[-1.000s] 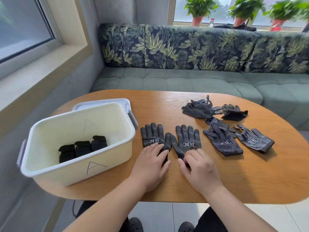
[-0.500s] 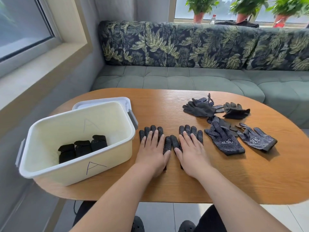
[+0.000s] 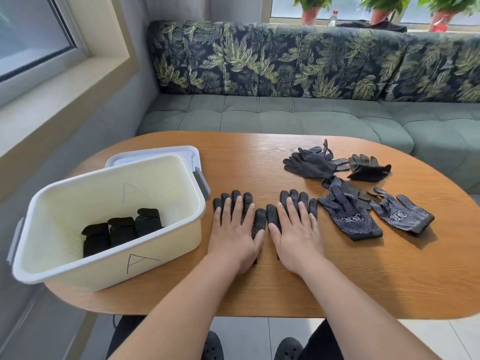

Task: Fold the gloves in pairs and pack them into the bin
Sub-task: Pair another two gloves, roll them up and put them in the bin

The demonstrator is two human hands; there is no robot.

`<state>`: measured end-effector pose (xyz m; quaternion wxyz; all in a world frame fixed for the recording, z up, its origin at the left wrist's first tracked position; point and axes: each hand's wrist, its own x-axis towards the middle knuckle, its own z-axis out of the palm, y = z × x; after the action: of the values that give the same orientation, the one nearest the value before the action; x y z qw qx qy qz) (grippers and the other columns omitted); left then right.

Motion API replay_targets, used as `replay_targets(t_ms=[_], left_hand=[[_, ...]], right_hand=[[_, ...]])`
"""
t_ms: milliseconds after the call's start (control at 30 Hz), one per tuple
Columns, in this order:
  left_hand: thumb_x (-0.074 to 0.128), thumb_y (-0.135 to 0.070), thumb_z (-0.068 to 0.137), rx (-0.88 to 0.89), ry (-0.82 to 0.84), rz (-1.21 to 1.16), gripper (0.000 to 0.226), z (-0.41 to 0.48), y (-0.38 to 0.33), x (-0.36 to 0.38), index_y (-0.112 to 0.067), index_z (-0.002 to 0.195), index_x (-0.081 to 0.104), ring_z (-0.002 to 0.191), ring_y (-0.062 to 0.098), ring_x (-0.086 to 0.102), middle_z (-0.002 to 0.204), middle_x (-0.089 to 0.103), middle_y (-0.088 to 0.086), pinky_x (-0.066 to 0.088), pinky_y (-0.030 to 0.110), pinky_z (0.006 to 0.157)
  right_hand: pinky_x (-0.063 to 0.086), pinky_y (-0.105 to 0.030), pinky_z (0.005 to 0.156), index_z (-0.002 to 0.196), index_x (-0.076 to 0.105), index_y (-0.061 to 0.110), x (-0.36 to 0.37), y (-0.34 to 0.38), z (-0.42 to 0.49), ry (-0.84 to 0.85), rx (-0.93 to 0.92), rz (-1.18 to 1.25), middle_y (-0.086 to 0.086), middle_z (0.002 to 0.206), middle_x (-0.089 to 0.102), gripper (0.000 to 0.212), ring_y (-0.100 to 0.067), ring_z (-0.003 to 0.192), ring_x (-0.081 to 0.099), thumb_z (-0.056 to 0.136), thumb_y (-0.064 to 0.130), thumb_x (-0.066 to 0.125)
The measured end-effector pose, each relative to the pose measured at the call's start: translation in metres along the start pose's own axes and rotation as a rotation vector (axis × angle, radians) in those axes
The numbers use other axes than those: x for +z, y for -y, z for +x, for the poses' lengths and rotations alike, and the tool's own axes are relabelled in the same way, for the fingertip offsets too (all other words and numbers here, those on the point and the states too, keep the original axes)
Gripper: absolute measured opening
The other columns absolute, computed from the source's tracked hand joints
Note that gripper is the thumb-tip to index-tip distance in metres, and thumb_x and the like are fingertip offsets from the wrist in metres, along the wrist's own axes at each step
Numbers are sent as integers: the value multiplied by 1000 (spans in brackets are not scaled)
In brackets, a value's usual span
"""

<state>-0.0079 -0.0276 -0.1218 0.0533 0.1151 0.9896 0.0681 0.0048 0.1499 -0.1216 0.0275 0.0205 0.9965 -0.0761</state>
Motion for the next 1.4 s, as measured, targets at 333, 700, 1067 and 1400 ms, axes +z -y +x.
replay_targets(t_ms=[333,700,1067,1400], left_hand=[[10,-57,107,240,-187,-43,72,-34,2,0,-24,167,32,165,24,11,177,19,-2,7,47,134],[-4,-66,97,265,-2,107,85,-60,10,0,-25,171,-7,162,23,-25,177,-19,-3,-10,47,132],[21,-62,107,271,-127,2,74,-82,20,12,-27,171,12,165,21,-13,179,-3,-4,0,46,133],[46,-45,105,306,-342,-116,50,-91,21,15,-19,145,61,144,24,43,152,54,-2,37,44,121]], right_hand=[[17,-41,132,150,61,32,7,-10,-32,-338,-191,187,12,166,44,56,-11,160,27,110,53,28],[10,-44,134,167,32,27,12,-2,-65,-200,-174,32,9,177,18,70,-15,165,6,107,56,11],[14,-42,133,163,42,25,17,-2,-78,-234,-223,93,9,174,29,63,-13,164,15,109,53,23],[49,-43,110,124,74,19,17,-1,-88,-425,-294,213,7,136,67,34,-18,133,57,103,33,52]])
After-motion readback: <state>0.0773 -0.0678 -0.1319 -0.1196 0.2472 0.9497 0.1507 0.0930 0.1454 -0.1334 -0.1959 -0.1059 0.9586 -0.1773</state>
